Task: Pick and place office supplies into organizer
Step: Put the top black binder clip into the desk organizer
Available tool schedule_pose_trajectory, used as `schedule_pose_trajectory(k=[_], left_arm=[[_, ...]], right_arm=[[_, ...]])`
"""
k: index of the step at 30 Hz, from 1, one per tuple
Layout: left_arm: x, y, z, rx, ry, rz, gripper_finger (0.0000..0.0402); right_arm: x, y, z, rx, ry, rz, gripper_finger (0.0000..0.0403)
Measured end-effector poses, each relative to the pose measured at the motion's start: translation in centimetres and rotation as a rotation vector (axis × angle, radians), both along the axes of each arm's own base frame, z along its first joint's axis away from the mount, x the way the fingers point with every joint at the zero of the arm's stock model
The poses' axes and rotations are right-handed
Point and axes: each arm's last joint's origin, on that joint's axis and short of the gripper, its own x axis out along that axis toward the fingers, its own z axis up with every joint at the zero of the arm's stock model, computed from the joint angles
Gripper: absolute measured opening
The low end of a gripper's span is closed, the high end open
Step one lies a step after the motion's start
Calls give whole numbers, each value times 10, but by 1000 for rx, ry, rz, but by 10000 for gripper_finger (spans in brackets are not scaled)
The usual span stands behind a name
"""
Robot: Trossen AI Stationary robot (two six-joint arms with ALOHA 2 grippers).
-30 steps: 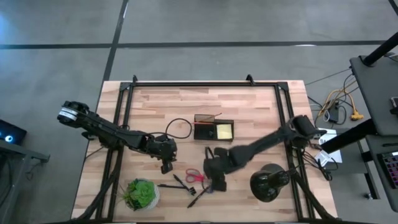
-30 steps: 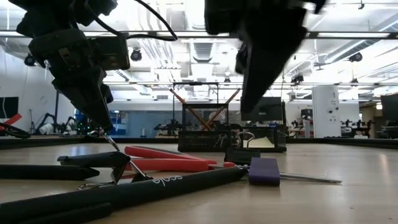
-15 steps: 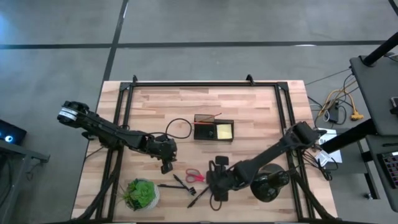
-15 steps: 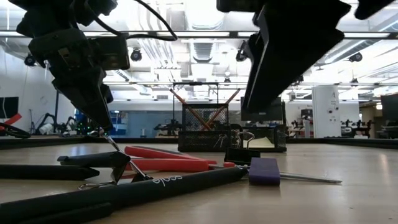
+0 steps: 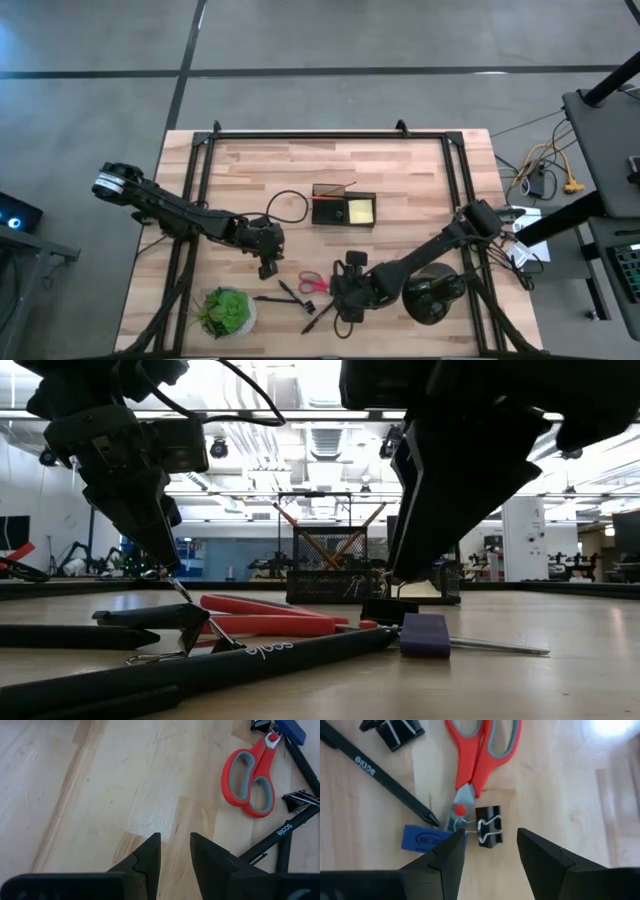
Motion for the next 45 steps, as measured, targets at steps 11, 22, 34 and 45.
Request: schedule_pose_trajectory(k=[11, 22, 34, 45], left_arm=[[0, 0, 0, 0, 0, -1, 88], [0, 0, 0, 0, 0, -1, 88], [0, 0, 0, -1, 1, 0, 88], [0, 0, 0, -4, 1, 0, 88]], right_arm=[[6, -3, -13, 0, 12, -8, 143], [5, -3, -12, 47, 35, -11, 98], [7, -13, -11, 99, 48, -149, 30], [17, -67, 47, -17, -290, -527, 8]])
